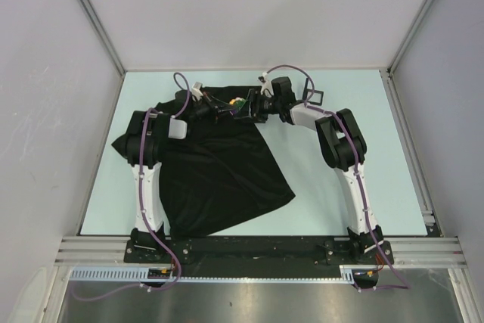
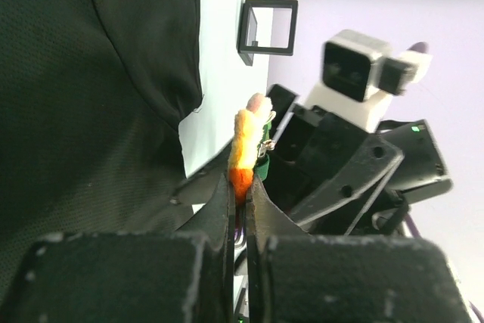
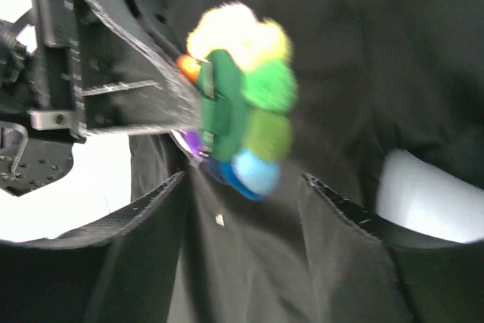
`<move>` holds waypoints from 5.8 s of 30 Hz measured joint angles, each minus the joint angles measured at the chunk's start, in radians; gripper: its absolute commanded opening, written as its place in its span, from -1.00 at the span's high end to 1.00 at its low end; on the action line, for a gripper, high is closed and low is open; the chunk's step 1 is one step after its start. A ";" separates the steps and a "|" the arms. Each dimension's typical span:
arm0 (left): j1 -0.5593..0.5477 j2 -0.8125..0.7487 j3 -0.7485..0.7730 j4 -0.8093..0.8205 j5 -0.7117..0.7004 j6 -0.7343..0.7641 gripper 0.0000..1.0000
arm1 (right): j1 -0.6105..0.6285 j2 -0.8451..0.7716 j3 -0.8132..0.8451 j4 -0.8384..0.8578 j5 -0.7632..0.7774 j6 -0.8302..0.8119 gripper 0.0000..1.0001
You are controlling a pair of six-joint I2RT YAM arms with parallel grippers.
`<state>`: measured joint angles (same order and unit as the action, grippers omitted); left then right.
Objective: Remove the brooch from the garment
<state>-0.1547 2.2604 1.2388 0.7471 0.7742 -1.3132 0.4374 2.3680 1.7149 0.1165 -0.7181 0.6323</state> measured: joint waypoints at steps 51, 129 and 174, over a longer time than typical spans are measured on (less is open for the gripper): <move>-0.009 0.007 0.000 -0.035 0.024 0.030 0.99 | -0.060 0.050 0.080 0.039 -0.039 0.028 -0.10; -0.004 0.010 -0.001 0.010 0.049 0.035 0.38 | -0.067 0.100 -0.011 0.389 -0.106 0.259 1.00; -0.148 0.001 -0.011 0.283 0.042 -0.025 -0.36 | -0.113 -0.001 -0.245 0.720 0.113 0.423 1.00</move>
<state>-0.3031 2.2612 1.2282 1.0302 0.8165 -1.3384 0.3244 2.3672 1.4696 0.8364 -0.6052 1.0550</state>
